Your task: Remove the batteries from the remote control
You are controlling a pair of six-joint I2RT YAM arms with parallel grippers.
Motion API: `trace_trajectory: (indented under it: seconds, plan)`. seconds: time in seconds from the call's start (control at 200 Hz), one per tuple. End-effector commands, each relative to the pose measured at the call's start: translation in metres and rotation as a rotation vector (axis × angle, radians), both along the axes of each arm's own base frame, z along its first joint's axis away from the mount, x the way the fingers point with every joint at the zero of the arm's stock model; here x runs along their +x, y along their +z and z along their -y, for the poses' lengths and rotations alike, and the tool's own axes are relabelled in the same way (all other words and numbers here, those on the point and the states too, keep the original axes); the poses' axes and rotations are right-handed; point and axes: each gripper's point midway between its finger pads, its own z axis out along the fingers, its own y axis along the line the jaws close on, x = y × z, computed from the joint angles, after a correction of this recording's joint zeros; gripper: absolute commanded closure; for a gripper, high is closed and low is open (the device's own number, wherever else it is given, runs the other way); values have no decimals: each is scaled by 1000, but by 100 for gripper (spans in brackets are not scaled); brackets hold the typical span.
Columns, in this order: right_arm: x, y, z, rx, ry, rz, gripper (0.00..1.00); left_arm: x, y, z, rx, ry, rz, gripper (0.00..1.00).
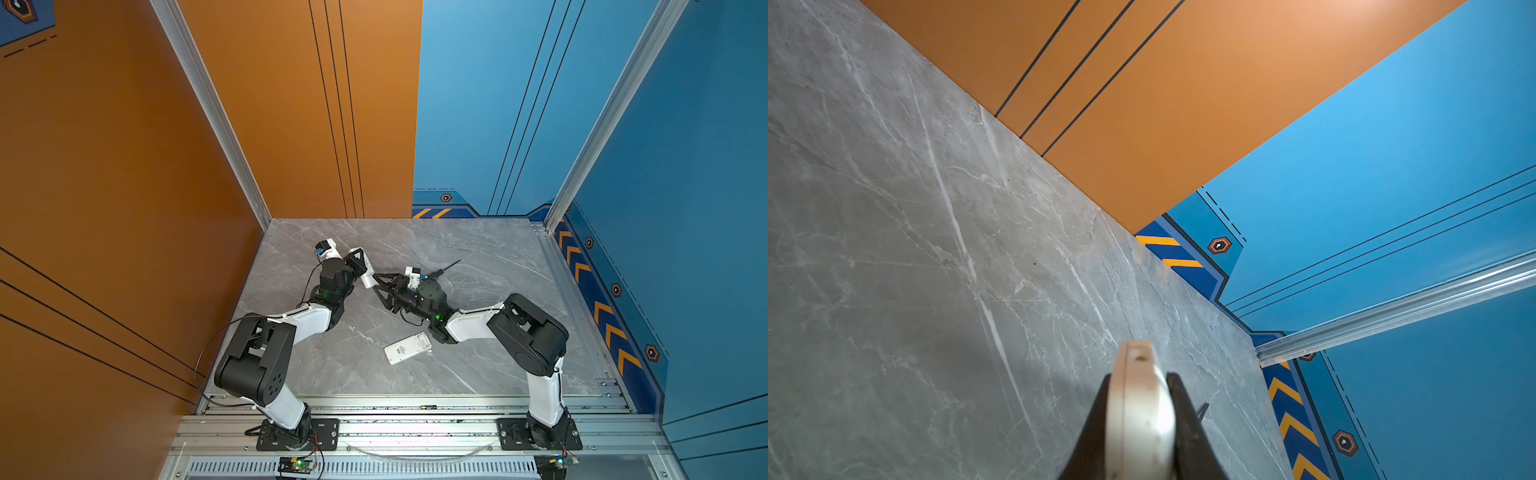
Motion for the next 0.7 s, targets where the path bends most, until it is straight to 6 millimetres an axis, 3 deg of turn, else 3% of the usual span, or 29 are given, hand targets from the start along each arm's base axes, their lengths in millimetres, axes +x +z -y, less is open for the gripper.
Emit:
trace_trajectory:
  seconds: [0.0, 0.52, 0.696]
  plan:
    - [-5, -5, -7, 12, 16, -9, 46, 0, 4, 5, -16, -21, 15, 100]
    - [22, -9, 0, 19, -46, -2, 48, -4, 5, 13, -34, -60, 28, 100]
    - [22, -5, -1, 28, -42, 3, 54, -4, 2, 13, -36, -56, 23, 100]
